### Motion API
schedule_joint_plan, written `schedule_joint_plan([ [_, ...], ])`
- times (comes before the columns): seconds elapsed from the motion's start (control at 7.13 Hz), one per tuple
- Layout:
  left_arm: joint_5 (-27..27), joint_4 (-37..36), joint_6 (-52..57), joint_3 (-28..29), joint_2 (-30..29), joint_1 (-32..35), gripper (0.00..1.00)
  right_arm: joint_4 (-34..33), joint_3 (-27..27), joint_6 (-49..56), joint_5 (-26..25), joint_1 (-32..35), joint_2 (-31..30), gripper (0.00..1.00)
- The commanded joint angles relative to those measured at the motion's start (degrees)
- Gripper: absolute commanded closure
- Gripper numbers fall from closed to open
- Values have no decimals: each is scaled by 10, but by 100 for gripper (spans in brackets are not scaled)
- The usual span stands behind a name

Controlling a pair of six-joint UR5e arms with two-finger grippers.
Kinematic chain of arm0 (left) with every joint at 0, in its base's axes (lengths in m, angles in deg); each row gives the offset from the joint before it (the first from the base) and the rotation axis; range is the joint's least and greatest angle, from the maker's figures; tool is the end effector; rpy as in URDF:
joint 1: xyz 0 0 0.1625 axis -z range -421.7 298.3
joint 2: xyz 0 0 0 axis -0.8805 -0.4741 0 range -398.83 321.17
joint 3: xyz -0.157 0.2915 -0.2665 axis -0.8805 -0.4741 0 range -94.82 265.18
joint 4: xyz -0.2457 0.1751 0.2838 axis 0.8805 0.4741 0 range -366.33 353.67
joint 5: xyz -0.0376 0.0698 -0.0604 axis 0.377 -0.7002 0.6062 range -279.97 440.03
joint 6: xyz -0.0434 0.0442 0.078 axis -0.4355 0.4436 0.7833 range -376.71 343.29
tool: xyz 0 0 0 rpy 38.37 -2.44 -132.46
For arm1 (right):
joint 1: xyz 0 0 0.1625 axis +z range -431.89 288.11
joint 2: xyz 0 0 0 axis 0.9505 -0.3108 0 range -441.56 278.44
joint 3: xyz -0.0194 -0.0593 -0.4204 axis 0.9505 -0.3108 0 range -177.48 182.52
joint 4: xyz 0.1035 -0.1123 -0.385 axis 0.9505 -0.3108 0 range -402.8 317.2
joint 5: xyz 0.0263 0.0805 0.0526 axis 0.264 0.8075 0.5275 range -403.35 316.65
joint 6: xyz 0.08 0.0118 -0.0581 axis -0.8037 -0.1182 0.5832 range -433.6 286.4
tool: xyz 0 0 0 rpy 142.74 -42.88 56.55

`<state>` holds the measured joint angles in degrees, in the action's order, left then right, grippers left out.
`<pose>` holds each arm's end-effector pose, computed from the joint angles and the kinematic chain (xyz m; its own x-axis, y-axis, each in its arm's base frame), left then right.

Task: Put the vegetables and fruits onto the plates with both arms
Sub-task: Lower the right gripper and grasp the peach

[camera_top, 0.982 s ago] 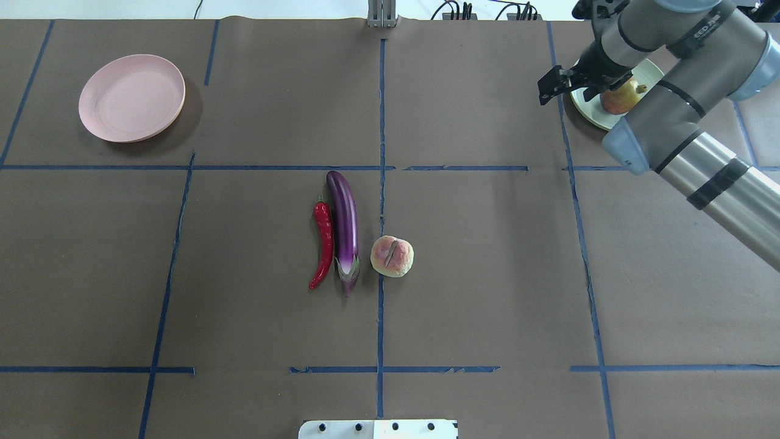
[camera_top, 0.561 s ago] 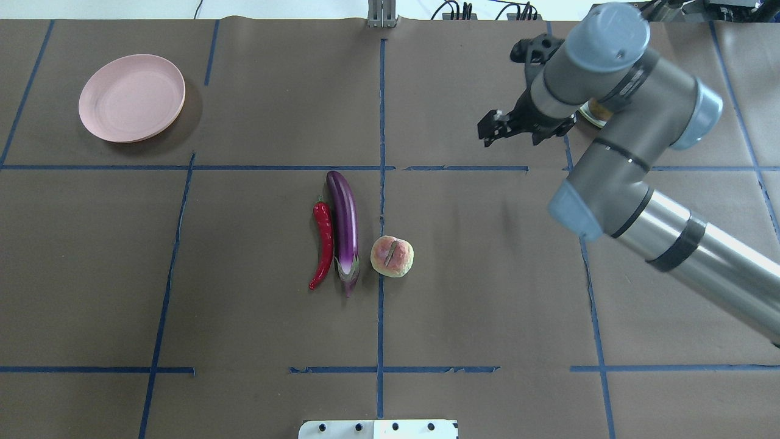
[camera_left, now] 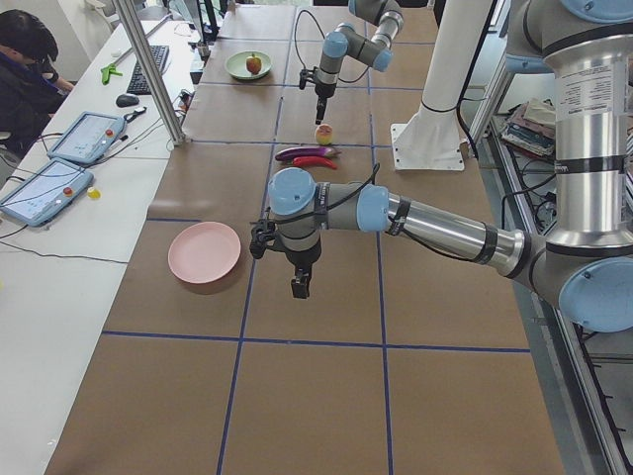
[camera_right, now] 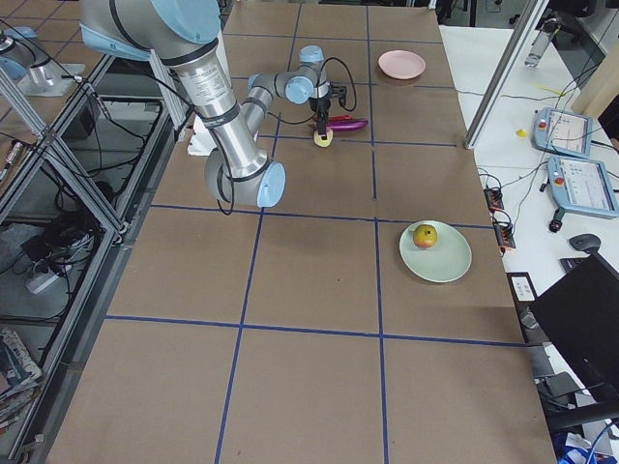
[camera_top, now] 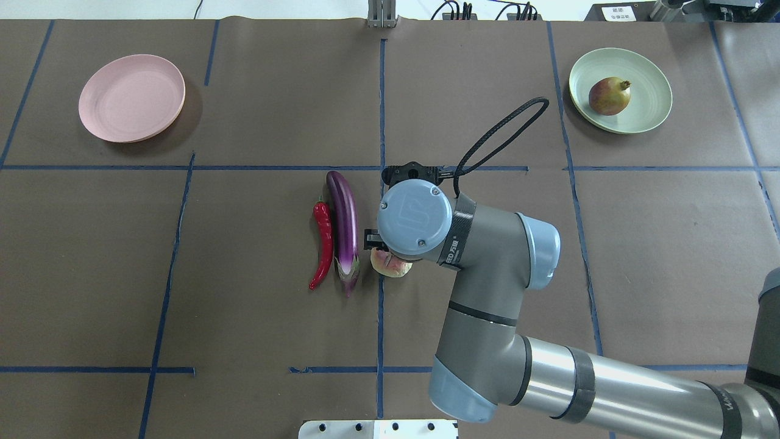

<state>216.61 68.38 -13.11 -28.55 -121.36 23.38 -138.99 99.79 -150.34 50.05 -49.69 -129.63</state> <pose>-0.0246 -0.4257 0.5408 0.6771 0.1338 -0.7237 -0.1287 0.9897 0.0626 -0.5823 -0.3752 0.1865 0.7369 0.0535 0.6739 -0.1754 0.9779 0.1142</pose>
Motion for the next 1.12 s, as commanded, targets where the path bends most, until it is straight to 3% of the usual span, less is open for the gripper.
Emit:
schedule_joint_plan([
  [0.0,0,0,0,0,0,0,0,-3,-42,-14,-11,-9,42,0],
  [0.7,0,-1,0,3,0,0,0,0,-86,-7,-14,-12,43,2],
  [0.84,0,-1,0,4,0,0,0,1,-87,-7,-11,-12,46,33],
  [0.98,0,-1,0,4,0,0,0,1,-87,-5,-11,-12,45,74],
])
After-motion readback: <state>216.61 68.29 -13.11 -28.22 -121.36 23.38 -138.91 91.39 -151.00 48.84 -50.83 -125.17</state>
